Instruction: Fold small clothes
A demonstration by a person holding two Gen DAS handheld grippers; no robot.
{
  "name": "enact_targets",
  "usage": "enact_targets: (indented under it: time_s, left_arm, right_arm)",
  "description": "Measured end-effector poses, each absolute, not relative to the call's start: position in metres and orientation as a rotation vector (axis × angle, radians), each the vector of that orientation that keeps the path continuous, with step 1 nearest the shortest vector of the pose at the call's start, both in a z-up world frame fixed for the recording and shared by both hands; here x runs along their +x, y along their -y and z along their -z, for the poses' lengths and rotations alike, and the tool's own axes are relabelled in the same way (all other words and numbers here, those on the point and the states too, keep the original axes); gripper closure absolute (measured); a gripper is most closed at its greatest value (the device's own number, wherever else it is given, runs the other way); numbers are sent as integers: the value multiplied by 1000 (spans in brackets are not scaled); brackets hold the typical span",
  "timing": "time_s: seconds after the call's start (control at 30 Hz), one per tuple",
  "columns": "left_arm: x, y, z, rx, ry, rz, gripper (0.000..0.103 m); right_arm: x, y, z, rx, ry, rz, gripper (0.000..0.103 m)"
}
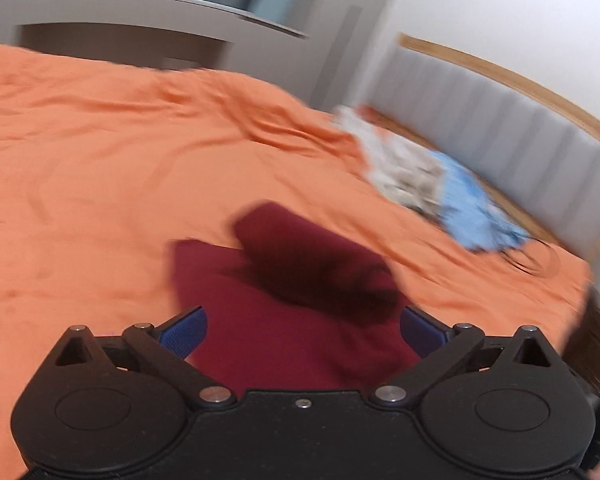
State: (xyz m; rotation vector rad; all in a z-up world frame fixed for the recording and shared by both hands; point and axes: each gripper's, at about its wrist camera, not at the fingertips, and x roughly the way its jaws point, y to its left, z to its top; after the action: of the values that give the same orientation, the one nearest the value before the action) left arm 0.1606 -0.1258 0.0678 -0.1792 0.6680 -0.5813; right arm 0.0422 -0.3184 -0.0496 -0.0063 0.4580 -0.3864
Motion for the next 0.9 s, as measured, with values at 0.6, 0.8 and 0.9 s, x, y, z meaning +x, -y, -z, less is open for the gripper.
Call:
enact_targets:
  time_s: [0.6,0.8,0.9]
  left_arm:
    - [181,81,-12,-180,-862,236,1]
    - [175,82,-11,-164,-857,229,1]
    - [175,83,-10,-166,-859,228,1]
  right_arm:
    - [89,287,-1,141,-308,16,0]
    - [122,277,-12,161,-306,-50,6]
    - [136,273,-11,137,-331,-39,17]
